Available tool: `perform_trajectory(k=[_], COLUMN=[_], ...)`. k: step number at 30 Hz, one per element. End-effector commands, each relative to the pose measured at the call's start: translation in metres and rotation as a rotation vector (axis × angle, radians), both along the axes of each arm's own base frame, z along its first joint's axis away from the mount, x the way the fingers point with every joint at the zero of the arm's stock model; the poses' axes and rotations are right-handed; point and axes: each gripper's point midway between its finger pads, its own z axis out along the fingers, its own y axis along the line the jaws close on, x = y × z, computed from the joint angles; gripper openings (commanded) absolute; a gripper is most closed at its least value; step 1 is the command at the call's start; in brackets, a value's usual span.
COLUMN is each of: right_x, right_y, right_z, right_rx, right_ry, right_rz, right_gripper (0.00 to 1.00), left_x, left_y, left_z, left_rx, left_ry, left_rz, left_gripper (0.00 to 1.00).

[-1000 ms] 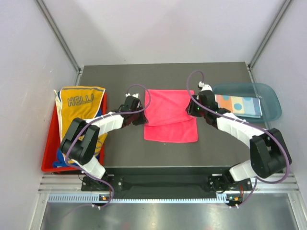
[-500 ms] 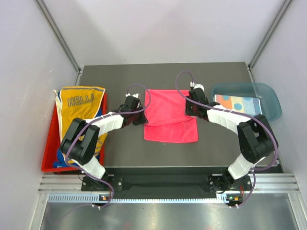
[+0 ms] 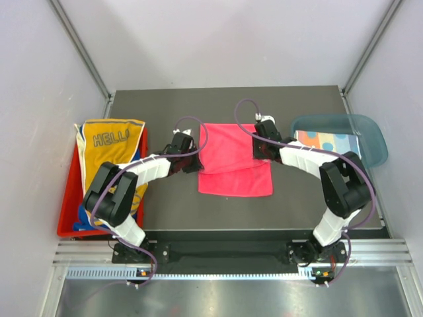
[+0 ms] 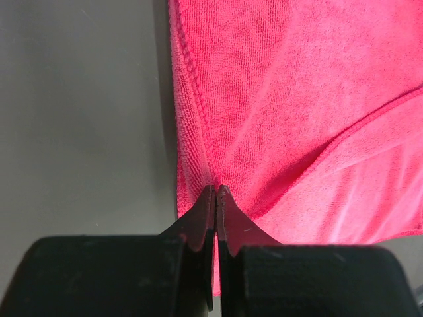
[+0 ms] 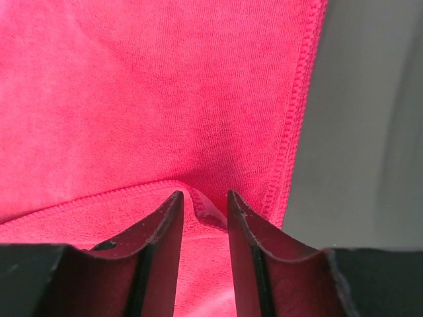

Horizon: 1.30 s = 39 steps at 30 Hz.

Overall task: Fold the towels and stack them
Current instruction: Fold the towel

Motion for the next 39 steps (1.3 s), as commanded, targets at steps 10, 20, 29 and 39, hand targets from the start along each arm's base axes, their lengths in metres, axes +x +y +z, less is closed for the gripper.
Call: perform_trajectory(k=[10, 20, 29, 39], right_x=[0.008, -0.004, -0.016, -0.012], right_y=[0.007, -0.001, -0.009, -0.012], right_z=[0.013, 0.031, 0.036, 0.062], right_rx=[-0.025, -0.012, -0.002, 0.019], right_ry=[-0.039, -0.070, -0.083, -0.137], right_rz=[0.018, 0.013, 0.003, -0.012], right_gripper=[0.12, 0.00, 0.00, 0.00], left_x=[0.007, 0.001, -0.007, 0.002], left_y=[-0.003, 0.007, 0.012, 0.007], left_z=[0.004, 0.022, 0.035, 0.064], left_rx=[0.006, 0.024, 0.019, 0.013], left_ry=[-0.025, -0.036, -0.059, -0.118], left_rz=[-0.005, 0.024, 0.032, 0.030], left_gripper=[0.00, 0.00, 0.00, 0.00])
